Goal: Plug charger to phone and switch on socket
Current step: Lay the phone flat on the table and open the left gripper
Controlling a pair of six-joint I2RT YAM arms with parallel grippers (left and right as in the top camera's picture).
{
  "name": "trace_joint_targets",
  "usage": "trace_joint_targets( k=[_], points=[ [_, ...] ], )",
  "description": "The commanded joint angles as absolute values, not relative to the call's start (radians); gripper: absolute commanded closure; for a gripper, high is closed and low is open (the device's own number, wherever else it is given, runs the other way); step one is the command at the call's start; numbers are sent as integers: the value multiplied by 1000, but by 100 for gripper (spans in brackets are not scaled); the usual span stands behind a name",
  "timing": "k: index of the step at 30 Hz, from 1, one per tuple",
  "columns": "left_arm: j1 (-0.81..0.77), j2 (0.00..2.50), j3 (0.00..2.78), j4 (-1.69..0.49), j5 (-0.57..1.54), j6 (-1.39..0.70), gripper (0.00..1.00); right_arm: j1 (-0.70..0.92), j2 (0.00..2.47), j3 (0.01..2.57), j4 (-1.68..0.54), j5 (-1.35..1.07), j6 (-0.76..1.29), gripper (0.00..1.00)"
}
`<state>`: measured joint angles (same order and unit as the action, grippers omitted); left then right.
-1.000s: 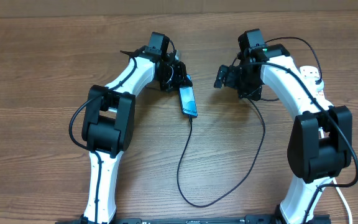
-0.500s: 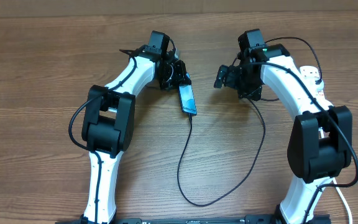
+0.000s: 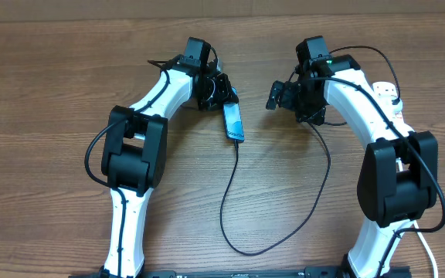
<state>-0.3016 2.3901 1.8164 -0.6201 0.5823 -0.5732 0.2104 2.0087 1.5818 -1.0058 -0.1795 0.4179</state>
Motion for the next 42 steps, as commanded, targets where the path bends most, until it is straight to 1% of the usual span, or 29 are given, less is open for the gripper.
trace_joint_targets(
  k=[1, 11, 17, 24, 32, 36, 42],
  points=[
    [-295, 2400, 1812, -632, 490, -565, 75, 214, 2005, 1590, -1002, -184, 410, 0],
    [-295, 2400, 1812, -632, 490, -565, 74, 214, 2005, 1590, -1002, -184, 410, 0],
    [-295, 2400, 1812, -640, 489, -565, 69, 214, 2005, 1590, -1002, -184, 410, 0],
    [-295, 2400, 1812, -646, 487, -565, 60, 214, 2005, 1590, -1005, -184, 410, 0],
    [-295, 2400, 1815, -657, 486, -570, 57, 214, 2005, 1590, -1005, -184, 410, 0],
    [-295, 2399, 1820, -677, 458, -596, 57, 214, 2005, 1590, -1005, -185, 410, 0],
    [-296, 2399, 1882, -793, 350, -599, 53, 214, 2005, 1590, -1005, -185, 410, 0]
  ],
)
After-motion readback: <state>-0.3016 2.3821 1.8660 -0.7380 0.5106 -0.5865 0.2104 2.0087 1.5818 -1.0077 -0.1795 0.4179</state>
